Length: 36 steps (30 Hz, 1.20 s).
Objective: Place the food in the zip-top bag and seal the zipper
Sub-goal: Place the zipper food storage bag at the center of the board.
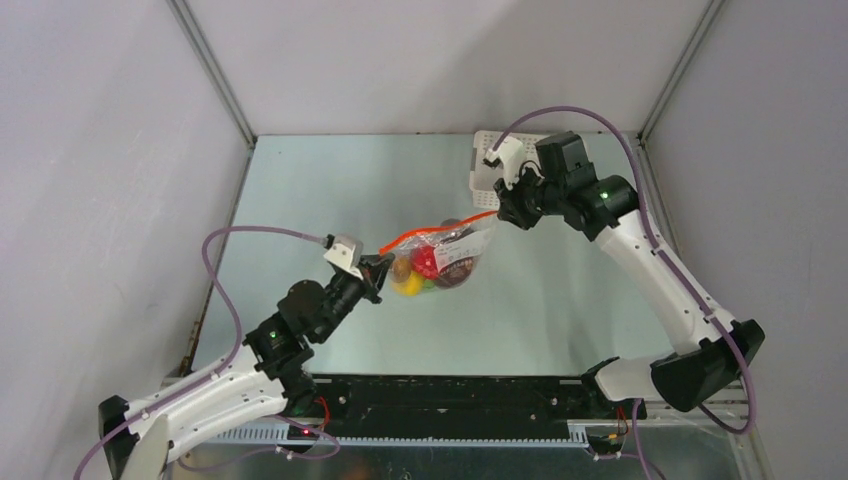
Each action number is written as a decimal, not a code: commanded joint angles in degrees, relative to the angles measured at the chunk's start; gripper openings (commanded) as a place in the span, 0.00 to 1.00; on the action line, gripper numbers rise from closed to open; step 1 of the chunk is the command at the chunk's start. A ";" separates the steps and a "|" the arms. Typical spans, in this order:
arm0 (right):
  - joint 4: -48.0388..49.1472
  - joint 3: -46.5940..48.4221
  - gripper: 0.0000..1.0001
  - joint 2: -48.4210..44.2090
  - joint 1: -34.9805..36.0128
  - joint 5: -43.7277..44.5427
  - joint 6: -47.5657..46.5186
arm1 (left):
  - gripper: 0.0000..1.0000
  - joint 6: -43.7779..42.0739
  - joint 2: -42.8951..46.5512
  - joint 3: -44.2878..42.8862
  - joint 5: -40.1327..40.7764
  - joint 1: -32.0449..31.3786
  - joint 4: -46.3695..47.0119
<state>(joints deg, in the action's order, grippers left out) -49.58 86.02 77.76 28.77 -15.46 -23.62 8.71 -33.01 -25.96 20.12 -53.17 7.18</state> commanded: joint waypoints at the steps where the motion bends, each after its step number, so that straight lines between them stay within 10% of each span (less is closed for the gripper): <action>1: 4.25 0.39 0.00 -5.23 0.34 0.53 8.30 | 0.00 3.93 2.91 -2.17 -6.25 0.27 3.66; 9: 0.03 0.23 0.00 -9.55 0.89 -9.48 11.93 | 0.00 10.90 8.69 -5.58 -4.82 0.29 -7.75; 22: 4.29 1.35 0.00 5.60 12.75 -23.69 25.22 | 0.00 26.81 5.18 -14.71 28.02 1.36 -37.64; 36: 9.24 23.20 0.06 35.98 4.87 -12.55 34.75 | 0.07 21.74 -13.54 -11.11 8.51 31.81 -14.93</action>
<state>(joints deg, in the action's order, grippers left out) -45.52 103.68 110.56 35.64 -33.10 6.57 33.28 -42.57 -34.76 32.47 -24.77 -15.29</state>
